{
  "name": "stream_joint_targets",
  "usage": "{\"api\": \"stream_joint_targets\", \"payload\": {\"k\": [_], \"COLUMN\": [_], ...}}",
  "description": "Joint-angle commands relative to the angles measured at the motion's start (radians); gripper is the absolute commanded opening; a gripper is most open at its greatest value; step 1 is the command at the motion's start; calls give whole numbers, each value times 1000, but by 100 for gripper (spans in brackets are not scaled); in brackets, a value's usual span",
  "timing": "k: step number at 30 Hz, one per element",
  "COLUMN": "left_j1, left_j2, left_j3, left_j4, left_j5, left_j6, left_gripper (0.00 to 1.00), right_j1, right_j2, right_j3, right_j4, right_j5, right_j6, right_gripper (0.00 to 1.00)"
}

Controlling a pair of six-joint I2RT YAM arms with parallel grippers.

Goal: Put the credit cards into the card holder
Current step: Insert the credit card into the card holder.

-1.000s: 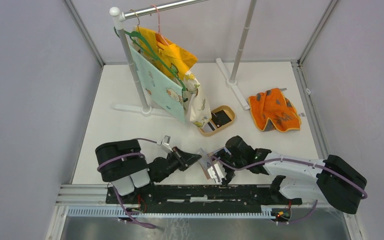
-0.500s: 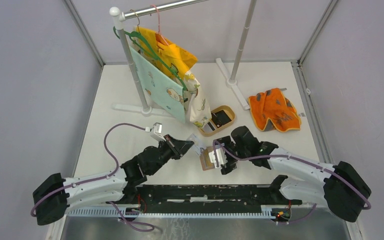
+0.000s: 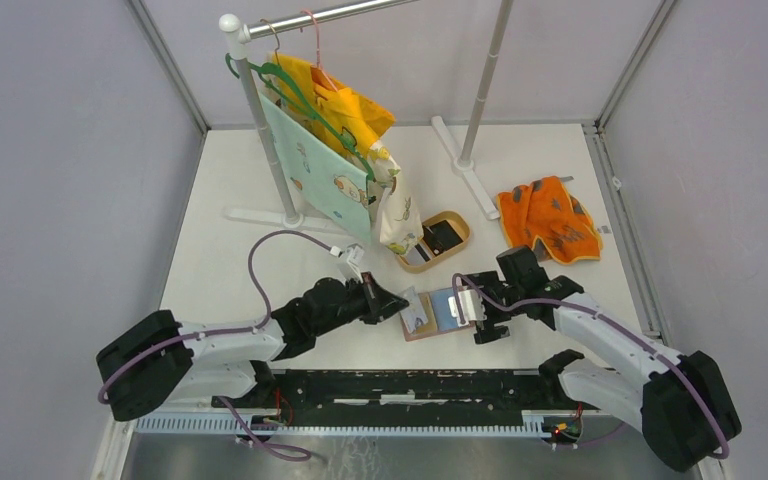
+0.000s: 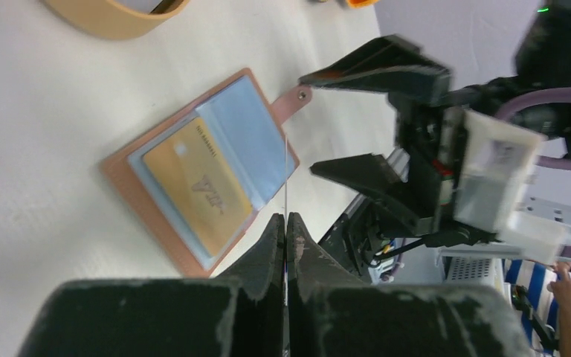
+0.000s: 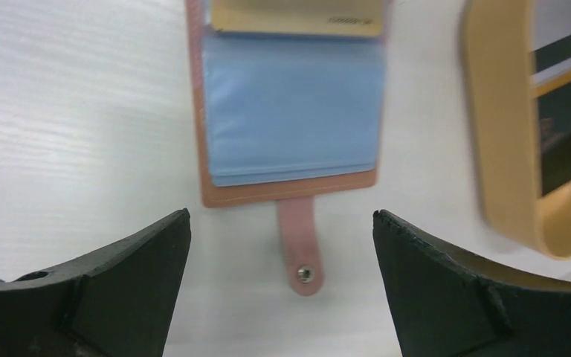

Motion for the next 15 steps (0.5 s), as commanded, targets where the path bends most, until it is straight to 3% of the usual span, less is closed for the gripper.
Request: {"api": "stream_joint_targets", "payload": {"k": [1, 7, 13, 15], "left_j1": [20, 21, 20, 20], "left_j2": [89, 268, 244, 276], "left_j3": [42, 38, 59, 51], "left_j4": [242, 458, 328, 350], "left_j5": [111, 133, 47, 47], "left_j6": [-14, -123, -110, -123], "left_gripper": [2, 2, 2, 2], "right_j1": [-32, -45, -54, -55], "right_j2": [88, 110, 131, 148], "right_j3": [31, 23, 18, 24], "right_j4": [-118, -74, -43, -34], "right_j5": [-35, -2, 4, 4], "right_j6": [-73, -22, 1, 13], "right_gripper": [98, 98, 98, 98]}}
